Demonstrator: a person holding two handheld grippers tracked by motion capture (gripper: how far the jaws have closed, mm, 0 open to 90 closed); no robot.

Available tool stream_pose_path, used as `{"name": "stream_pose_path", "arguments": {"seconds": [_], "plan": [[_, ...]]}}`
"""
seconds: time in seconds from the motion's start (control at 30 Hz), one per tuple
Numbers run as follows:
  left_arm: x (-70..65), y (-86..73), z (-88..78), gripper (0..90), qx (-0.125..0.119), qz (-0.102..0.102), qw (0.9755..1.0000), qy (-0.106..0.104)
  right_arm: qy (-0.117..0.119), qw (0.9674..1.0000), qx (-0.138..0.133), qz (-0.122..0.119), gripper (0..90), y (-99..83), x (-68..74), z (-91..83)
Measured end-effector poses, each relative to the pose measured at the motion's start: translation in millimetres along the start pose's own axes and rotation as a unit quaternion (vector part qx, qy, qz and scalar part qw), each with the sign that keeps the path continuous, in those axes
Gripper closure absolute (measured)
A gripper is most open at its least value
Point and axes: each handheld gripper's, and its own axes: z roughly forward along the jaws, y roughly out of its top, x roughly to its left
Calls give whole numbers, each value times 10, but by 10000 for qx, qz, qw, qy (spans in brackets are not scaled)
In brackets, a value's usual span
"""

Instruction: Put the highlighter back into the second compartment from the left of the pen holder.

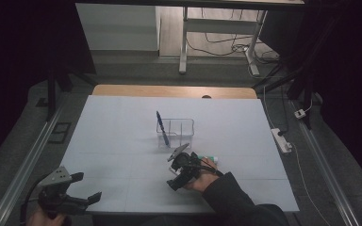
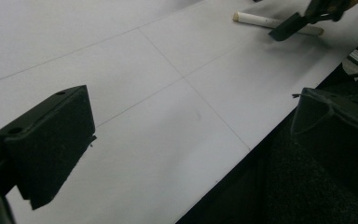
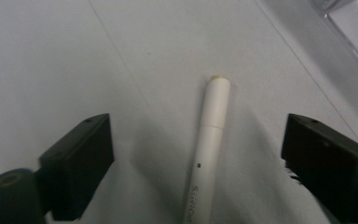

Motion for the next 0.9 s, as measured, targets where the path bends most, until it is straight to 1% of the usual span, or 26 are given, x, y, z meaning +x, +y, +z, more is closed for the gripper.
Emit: {"name": "stream_pose_path", "arguments": {"seconds": [0.07, 0.17, 0.2, 0.23, 0.27, 0.3, 0.33, 0.4, 0.43, 0.47, 0.5, 0.53, 0.57, 0.63, 0.67, 0.73, 0.77, 0.87, 0.9], "plan": [[-5, 1, 2, 0, 12, 9, 10000, 8, -36, 10000, 71, 25, 174, 9, -13, 37], [-9, 2, 5, 0, 28, 32, 10000, 16, -36, 9998, 142, 96, 320, 32, -39, 56], [-10, 2, 6, 0, 31, 36, 10000, 10, -26, 9998, 183, 84, 364, 36, -52, 58], [-10, 3, 7, 0, 34, 44, 10000, 11, -13, 9998, 190, 113, 401, 41, -55, 61], [-12, 3, 8, 0, 39, 50, 10000, 15, -66, 9998, 187, 88, 446, 43, -57, 58], [-13, 4, 9, 0, 48, 61, 10000, 15, -46, 9998, 150, 119, 498, 46, -61, 54], [-16, 5, 10, 0, 56, 83, 9999, 10, -17, 9997, 168, 147, 546, 49, -74, 46], [-25, 8, 14, 1, 76, 153, 9999, 5, -32, 9995, 173, 254, 649, 56, -80, 39], [-32, 9, 18, 1, 93, 179, 9998, 14, -58, 9996, 189, 203, 691, 53, -88, 38], [-37, 10, 21, 1, 106, 198, 9997, 27, -61, 9996, 192, 217, 749, 54, -86, 35], [-41, 12, 21, 1, 117, 208, 9997, 30, -50, 9995, 191, 254, 768, 55, -75, 33], [-43, 11, 22, 1, 122, 201, 9997, 31, -80, 9995, 194, 247, 779, 55, -70, 36], [-42, 11, 22, 1, 120, 196, 9997, 31, -129, 9995, 231, 171, 780, 56, -66, 33], [-39, 9, 19, 1, 107, 191, 9998, 21, -177, 9993, 262, 183, 782, 67, -52, 35], [-38, 9, 18, 1, 103, 194, 9998, 18, -177, 9993, 262, 197, 783, 67, -56, 36], [-40, 9, 18, 1, 104, 199, 9997, 23, -133, 9991, 251, 299, 784, 64, -66, 33], [-39, 10, 19, 1, 107, 211, 9997, 25, -89, 9990, 233, 362, 785, 61, -78, 30], [-40, 9, 18, 1, 104, 197, 9997, 28, 25, 9986, 52, 527, 784, 63, -104, -17], [-39, 9, 18, 2, 101, 192, 9998, 26, 27, 9987, -25, 510, 784, 66, -111, -43]]}}
